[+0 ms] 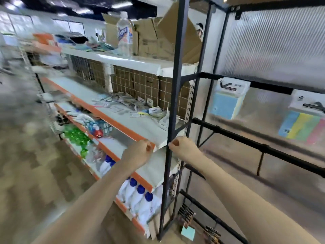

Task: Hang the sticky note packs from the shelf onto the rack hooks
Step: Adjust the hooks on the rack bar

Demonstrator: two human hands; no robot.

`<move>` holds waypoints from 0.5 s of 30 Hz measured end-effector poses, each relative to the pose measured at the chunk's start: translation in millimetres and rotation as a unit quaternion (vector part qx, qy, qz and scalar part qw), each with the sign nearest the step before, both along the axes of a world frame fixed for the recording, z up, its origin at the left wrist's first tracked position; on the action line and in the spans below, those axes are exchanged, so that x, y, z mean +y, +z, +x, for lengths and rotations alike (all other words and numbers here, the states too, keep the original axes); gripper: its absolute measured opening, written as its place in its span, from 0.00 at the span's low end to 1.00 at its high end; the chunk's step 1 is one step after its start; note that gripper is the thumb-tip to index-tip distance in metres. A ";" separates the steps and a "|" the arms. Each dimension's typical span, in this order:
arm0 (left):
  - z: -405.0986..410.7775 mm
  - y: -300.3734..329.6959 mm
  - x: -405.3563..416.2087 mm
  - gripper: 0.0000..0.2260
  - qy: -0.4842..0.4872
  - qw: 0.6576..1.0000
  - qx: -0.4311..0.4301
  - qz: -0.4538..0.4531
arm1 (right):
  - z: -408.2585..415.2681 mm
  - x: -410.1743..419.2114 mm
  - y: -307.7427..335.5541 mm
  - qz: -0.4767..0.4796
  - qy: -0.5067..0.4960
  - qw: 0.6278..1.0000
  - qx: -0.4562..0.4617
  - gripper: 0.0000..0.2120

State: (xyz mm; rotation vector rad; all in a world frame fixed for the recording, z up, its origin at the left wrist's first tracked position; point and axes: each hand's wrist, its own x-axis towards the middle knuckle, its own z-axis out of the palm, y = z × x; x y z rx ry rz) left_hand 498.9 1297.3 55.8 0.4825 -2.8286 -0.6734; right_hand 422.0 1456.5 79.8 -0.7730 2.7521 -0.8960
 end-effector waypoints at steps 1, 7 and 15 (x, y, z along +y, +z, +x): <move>-2.2 -4.0 -15.0 0.09 0.003 1.000 -0.008 0.001 | -3.7 -17.6 -3.2 0.007 0.013 1.000 0.002 0.12; -34.9 -22.9 -109.5 0.14 0.039 0.997 -0.046 -0.046 | -41.6 -128.3 -23.0 0.016 0.058 0.998 0.027 0.11; -90.9 -24.8 -216.8 0.12 0.045 0.994 -0.067 -0.074 | -114.0 -248.7 -40.2 0.020 0.048 0.998 0.025 0.15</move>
